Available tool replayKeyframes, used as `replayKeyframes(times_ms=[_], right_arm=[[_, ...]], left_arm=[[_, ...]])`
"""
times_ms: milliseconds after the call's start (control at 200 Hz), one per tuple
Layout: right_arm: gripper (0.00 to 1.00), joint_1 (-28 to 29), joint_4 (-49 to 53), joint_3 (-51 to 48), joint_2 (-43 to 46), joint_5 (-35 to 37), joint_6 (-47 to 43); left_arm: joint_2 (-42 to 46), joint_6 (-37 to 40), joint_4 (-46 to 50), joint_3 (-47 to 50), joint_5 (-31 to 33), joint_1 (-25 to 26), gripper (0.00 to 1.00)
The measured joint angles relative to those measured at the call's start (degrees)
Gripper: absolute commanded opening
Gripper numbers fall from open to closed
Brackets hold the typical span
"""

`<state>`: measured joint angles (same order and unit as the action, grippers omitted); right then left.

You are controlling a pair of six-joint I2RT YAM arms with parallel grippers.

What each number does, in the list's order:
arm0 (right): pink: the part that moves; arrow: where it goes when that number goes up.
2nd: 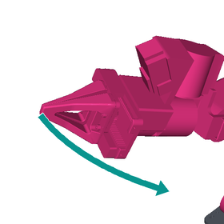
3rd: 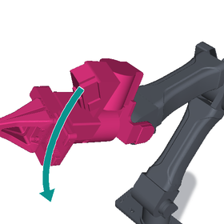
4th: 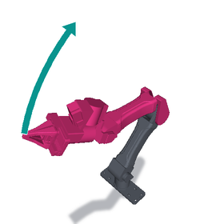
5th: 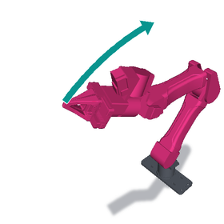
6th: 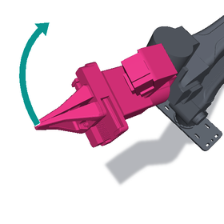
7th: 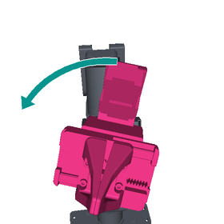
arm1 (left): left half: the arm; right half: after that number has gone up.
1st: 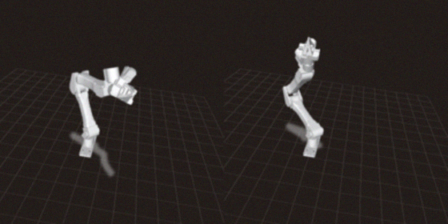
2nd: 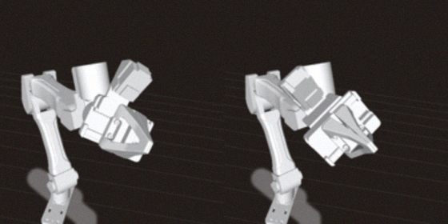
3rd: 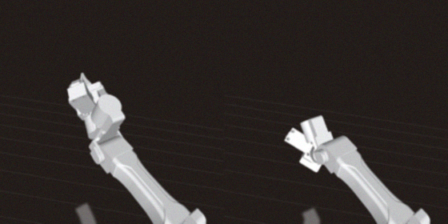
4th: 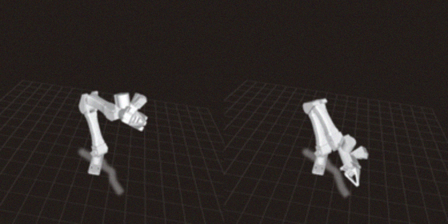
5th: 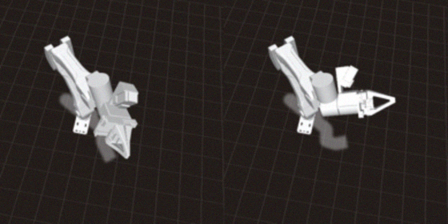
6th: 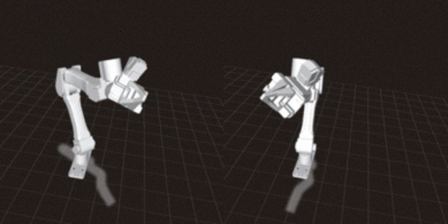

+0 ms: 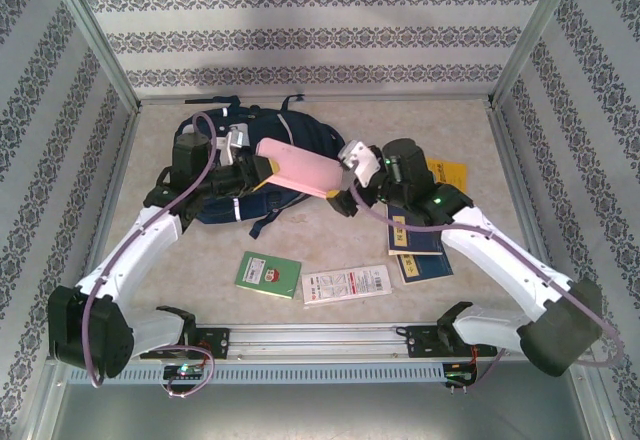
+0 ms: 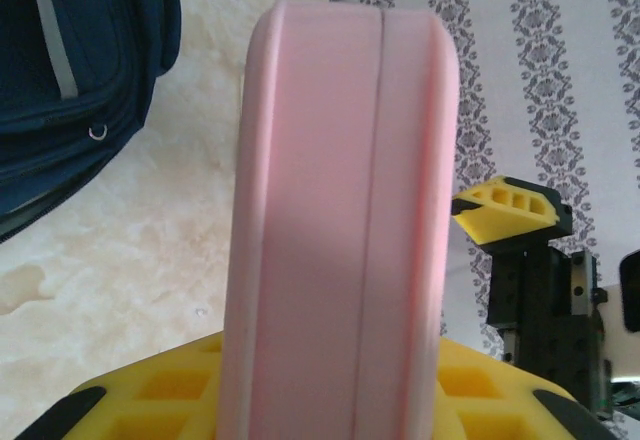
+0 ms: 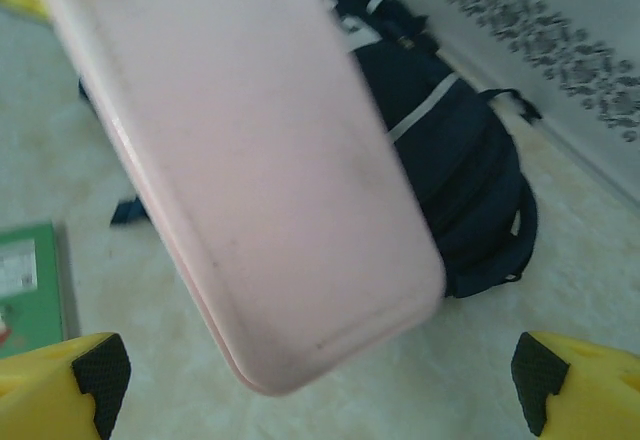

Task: Pack the student bag

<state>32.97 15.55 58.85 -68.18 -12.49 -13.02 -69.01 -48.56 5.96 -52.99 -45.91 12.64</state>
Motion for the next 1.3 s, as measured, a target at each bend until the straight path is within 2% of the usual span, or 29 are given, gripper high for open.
replayKeyframes(times_ms=[215, 350, 540, 670, 774, 894, 1134, 1299], right_arm=[[0.98, -6.2, 3.3, 3.4, 0.2, 3.6, 17.8], [0.98, -10.7, 0.1, -2.1, 4.0, 5.4, 26.6], [0.98, -20.8, -4.7, -4.9, 3.5, -6.8, 45.1], [0.97, -24.6, -19.4, -11.5, 0.5, -18.4, 64.2], [0.95, -24.2, -29.1, -16.4, -3.1, -24.6, 76.8], [0.95, -20.5, -36.6, -17.4, -5.0, -29.0, 85.0], [0.93, -15.4, -48.7, -17.4, -5.0, -32.8, 92.1], [0.84, -14.6, -54.7, -17.8, -5.7, -33.0, 95.5]], left_arm=[[0.3, -6.9, -6.8, 4.7, 1.0, 0.0, 0.27], [0.3, -12.8, -12.1, 8.0, 1.2, 0.0, 0.27], [0.9, -17.6, -17.4, 8.3, 1.2, 0.0, 0.27], [2.6, -19.4, -19.8, 8.3, 1.4, 0.0, 0.27], [3.3, -20.9, -21.7, 8.3, 1.6, 0.1, 0.27], [3.1, -22.8, -23.2, 8.3, 1.6, 0.9, 0.26], [3.0, -24.2, -24.0, 8.3, 1.6, 3.4, 0.26], [3.0, -25.2, -24.9, 8.3, 1.6, 4.2, 0.24]])
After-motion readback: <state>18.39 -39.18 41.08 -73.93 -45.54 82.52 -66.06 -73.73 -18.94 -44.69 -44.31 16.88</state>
